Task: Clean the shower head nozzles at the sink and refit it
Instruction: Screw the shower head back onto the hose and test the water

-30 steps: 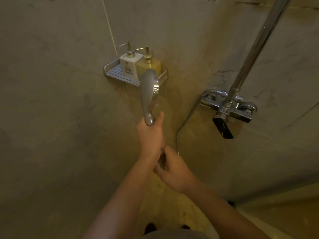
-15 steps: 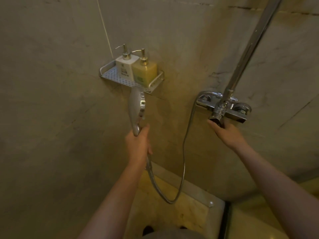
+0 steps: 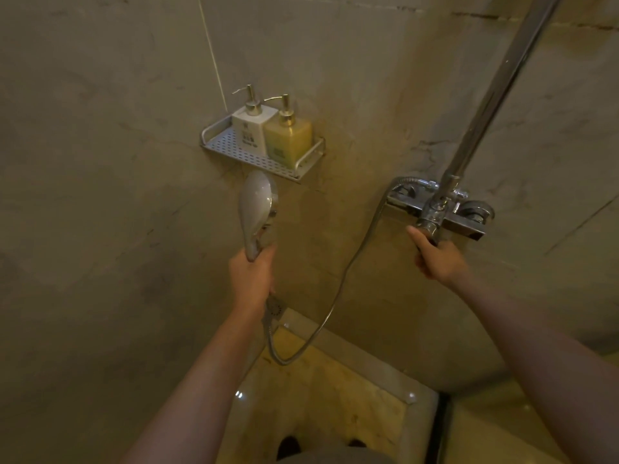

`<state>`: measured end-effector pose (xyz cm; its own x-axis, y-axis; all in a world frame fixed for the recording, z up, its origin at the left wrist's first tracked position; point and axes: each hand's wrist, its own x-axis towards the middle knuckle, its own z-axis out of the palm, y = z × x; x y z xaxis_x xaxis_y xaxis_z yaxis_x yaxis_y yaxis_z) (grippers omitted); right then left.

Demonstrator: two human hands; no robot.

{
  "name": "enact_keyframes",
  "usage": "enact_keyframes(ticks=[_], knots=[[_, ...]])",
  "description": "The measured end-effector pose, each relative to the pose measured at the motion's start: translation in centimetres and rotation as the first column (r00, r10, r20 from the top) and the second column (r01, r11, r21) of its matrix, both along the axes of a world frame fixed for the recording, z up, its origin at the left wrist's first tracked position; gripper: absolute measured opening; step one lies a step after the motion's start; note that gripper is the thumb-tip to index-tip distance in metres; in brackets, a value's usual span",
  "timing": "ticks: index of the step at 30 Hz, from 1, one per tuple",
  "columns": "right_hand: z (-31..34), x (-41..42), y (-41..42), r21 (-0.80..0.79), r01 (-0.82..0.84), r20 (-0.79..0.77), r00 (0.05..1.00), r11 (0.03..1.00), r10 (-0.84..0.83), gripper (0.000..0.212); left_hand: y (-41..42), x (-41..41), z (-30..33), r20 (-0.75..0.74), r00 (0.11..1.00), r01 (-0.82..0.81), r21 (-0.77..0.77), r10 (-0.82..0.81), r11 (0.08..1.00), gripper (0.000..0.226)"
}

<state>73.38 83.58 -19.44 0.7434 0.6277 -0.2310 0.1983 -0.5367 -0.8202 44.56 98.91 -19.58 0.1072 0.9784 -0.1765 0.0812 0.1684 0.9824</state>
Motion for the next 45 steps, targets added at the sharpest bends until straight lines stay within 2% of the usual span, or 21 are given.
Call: enact_keyframes(ticks=[6,13,25,30,34,43,45], knots=[[-0.4,-0.2,0.3,0.028,0.044,-0.001,0.999,0.999,-0.044,0.067,1.6,-1.4,0.2,-0.003,0.997,-0.075,0.02,0.075,0.997,0.031],[-0.5,-0.5,0.5,0.021,0.058,0.003,0.998,0.998,-0.058,0.073,2.1,-2.1,-0.8,-0.018,0.998,-0.062,-0.013,0.062,0.998,0.033],[0.0,-1.2,0.7,0.006,0.101,-0.031,0.994,0.995,-0.101,0.078,7.0,-5.7,-4.2,-0.165,0.974,-0.168,-0.049,0.158,0.985,0.025],[0.0,-1.5,0.7,0.033,0.121,-0.054,0.991,0.992,-0.119,0.07,8.7,-7.5,-5.5,-0.246,0.947,-0.209,0.01,0.205,0.978,0.028],[0.1,-1.6,0.6,0.041,0.12,-0.053,0.992,0.992,-0.118,0.071,9.7,-9.0,-6.9,-0.288,0.932,-0.223,0.021,0.22,0.974,0.027],[0.1,-1.8,0.6,0.048,0.115,-0.052,0.992,0.992,-0.112,0.07,10.4,-9.6,-7.8,-0.312,0.926,-0.207,0.051,0.212,0.977,0.016],[0.2,-1.8,0.6,0.046,0.122,-0.057,0.991,0.991,-0.12,0.07,10.1,-9.4,-7.3,-0.317,0.924,-0.202,0.072,0.214,0.977,0.019]])
